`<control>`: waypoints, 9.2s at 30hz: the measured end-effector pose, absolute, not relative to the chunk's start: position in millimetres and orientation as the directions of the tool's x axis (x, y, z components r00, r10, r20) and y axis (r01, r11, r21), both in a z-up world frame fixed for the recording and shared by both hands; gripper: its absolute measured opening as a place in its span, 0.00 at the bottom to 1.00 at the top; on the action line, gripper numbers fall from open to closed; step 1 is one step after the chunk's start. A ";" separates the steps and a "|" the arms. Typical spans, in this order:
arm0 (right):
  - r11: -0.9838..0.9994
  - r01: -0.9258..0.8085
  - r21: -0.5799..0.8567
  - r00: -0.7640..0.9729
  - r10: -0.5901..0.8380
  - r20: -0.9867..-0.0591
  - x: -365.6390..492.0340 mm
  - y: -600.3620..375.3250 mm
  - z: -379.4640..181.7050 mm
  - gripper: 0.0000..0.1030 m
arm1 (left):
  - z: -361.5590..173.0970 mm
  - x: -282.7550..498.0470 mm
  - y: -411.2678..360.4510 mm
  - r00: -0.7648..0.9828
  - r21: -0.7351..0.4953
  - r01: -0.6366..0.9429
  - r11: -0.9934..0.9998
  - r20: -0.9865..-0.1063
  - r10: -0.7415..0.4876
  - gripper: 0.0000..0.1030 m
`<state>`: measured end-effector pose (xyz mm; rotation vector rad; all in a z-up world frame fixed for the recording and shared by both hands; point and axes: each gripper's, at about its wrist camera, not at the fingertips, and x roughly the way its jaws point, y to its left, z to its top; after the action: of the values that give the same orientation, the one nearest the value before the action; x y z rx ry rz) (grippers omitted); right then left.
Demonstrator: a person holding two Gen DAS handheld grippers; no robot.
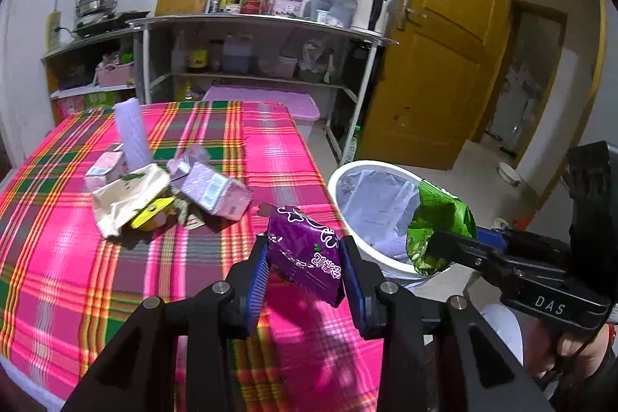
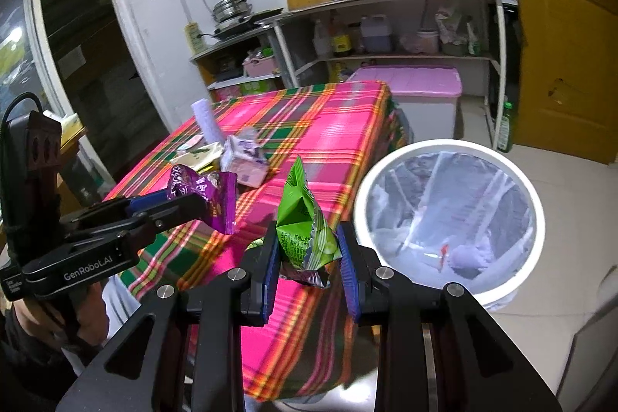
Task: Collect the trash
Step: 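Carry the purple bag with the left tool while the right tool carries the green bag to the bin, then open the left tool over the bin while the right tool drops the green bag in, then move both tools back over the table toward the milk carton, then grasp the white plastic bag with the left tool while the right tool grasps the milk carton, then carry the white bag with the left tool while the right tool carries the carton to the bin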
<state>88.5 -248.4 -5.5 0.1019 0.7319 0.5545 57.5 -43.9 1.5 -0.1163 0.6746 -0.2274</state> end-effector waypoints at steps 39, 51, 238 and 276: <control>0.938 -0.170 0.301 0.580 0.342 -0.739 167.2 -346.9 -81.9 0.31 | -55.1 180.3 -169.9 0.569 -0.154 0.381 0.911 -0.738 -0.363 0.36; 0.947 -0.159 0.280 0.589 0.319 -0.743 170.8 -347.6 -83.0 0.47 | -68.2 198.0 -172.2 0.536 -0.181 0.365 0.913 -0.761 -0.365 0.44; 0.789 -0.597 0.143 0.578 0.547 -0.606 116.2 -146.1 18.3 0.41 | 5.0 61.0 63.5 0.809 -0.263 -0.023 0.964 -0.572 -0.137 0.22; 0.872 -0.449 0.194 0.683 0.475 -0.555 86.6 -242.9 28.1 0.41 | 16.0 58.4 -30.8 0.775 -0.199 0.145 0.969 -0.587 -0.236 0.22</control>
<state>86.6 -242.9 28.1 0.0437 0.6340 0.5181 58.4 -30.8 16.0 -0.1461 0.6535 -0.2071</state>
